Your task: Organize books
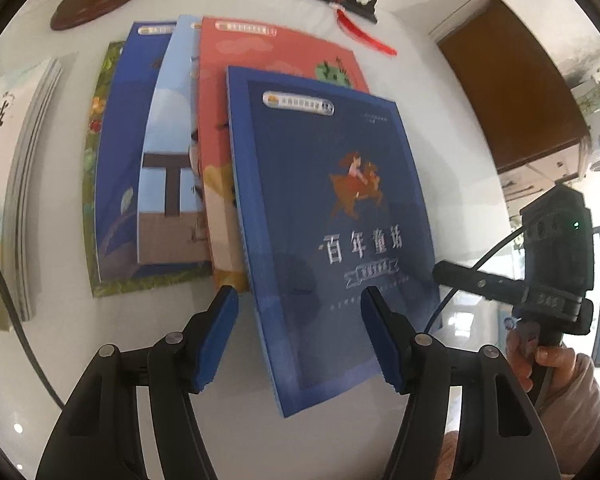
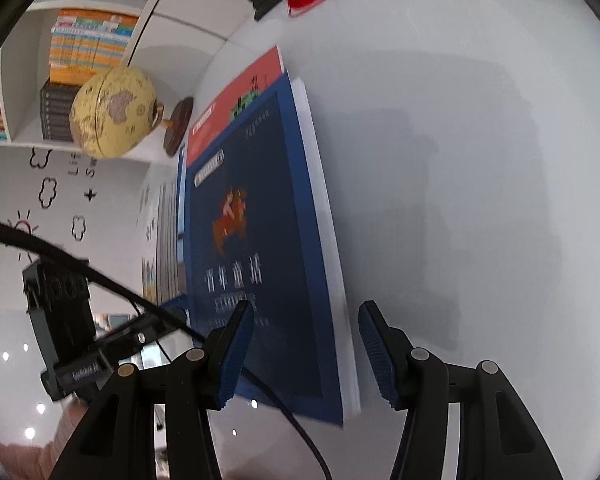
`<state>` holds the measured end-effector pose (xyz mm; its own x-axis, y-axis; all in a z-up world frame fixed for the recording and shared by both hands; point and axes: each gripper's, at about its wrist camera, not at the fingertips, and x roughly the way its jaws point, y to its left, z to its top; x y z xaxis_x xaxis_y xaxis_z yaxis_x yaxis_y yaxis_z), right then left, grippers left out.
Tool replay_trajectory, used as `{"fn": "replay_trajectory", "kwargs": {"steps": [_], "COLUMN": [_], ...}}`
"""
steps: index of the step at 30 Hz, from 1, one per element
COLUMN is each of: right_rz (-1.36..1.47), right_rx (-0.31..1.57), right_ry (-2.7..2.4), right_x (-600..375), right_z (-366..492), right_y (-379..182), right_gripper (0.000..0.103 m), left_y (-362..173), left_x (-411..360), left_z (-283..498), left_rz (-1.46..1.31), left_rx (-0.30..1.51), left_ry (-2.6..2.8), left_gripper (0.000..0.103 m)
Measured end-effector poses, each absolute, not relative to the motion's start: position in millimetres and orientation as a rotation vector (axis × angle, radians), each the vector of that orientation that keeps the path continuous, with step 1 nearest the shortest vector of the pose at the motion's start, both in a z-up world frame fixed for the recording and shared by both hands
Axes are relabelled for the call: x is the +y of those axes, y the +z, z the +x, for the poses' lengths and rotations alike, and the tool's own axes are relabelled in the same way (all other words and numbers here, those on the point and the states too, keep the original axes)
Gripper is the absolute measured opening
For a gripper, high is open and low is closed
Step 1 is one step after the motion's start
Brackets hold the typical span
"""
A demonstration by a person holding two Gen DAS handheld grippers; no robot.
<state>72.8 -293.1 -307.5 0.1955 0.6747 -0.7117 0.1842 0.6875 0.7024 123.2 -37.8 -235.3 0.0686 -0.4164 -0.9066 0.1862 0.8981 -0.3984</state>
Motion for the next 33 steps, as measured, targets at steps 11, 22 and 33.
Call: {"fn": "replay_trajectory", "kwargs": {"steps": [11,22,33], "right_rz": [0.787,0.856,0.906], "right_rx": [1.280,1.132,1.279], "right_ry": [0.429,0.585,0.462], "right_x": [-293,-295,-278], "right_z": [60,40,40], "right_y": [-313,-281,-314], "right_gripper": [0.021,0.016,0.044], "left_y": [-239,-233,-234], "left_x": [-59,-62,-58], "left_z": [109,110,106], "left_rz": [-0.107,0.016,0.039], "left_rx": [1.434,1.399,1.396], "left_ry": [-0.420,-0.356,-0.360], "left_gripper": [0.041,0.034,0.034]}}
